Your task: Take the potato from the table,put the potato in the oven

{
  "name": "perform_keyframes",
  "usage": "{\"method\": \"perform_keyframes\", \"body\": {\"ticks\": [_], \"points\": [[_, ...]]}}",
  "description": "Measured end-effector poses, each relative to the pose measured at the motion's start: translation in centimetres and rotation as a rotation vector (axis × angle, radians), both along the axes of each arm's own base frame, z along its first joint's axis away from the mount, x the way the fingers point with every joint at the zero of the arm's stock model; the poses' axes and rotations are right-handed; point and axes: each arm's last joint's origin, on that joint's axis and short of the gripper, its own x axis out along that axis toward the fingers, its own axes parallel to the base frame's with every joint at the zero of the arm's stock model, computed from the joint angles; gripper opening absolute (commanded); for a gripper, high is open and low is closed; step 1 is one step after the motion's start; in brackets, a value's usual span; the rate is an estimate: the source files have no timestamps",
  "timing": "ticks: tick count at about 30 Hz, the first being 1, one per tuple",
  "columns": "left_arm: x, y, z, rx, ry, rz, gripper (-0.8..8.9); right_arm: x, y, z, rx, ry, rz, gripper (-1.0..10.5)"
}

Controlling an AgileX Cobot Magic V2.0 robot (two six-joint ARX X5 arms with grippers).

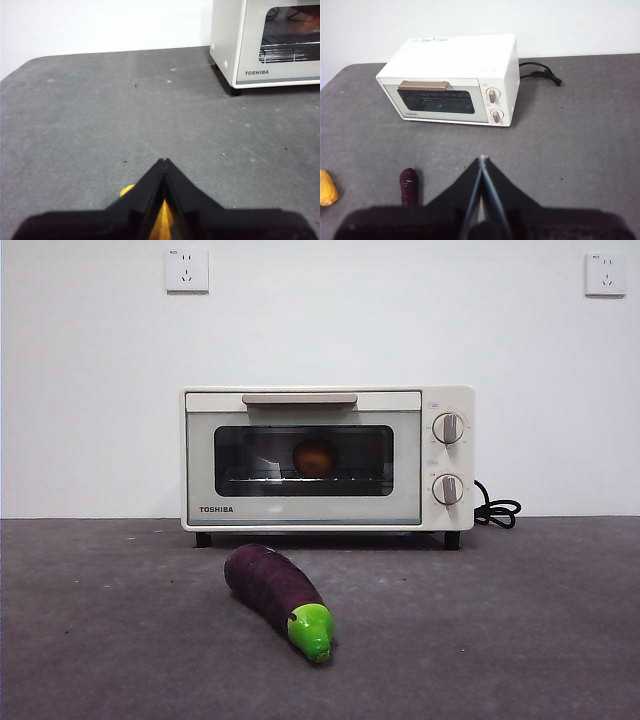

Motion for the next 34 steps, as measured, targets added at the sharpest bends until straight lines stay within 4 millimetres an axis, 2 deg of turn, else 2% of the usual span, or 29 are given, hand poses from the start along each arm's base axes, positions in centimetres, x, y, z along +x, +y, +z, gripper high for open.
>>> {"method": "perform_keyframes", "body": {"ticks": [6, 14, 19, 22, 25, 29, 34], "points": [[0.0, 0.0, 0.0, 0.0, 0.0, 0.0, -0.04, -0.1, -0.2, 0.0, 0.002, -0.003, -0.034, 0.0], [0.0, 0.0, 0.0, 0.0, 0.003, 0.0, -0.04, -0.8, -1.3, 0.0, -0.025, -0.032, -0.288, 0.0], [0.0, 0.0, 0.0, 0.0, 0.003, 0.0, -0.04, -0.4, -1.3, -0.7, -0.13, -0.006, -0.399, 0.0], [0.0, 0.0, 0.0, 0.0, 0.003, 0.0, -0.04, 0.9, -0.7, -1.8, -0.169, 0.0, -0.35, 0.0], [0.0, 0.0, 0.0, -0.001, 0.004, 0.0, -0.04, 2.5, 0.0, -3.2, -0.153, -0.043, -0.226, 0.0], [0.0, 0.0, 0.0, -0.001, 0.006, 0.0, -0.04, 4.7, 0.5, -5.8, -0.109, -0.167, -0.103, 0.0], [0.0, 0.0, -0.1, 0.0, 0.009, 0.0, -0.04, 6.5, 0.4, -10.0, -0.086, -0.28, -0.11, 0.0]]}}
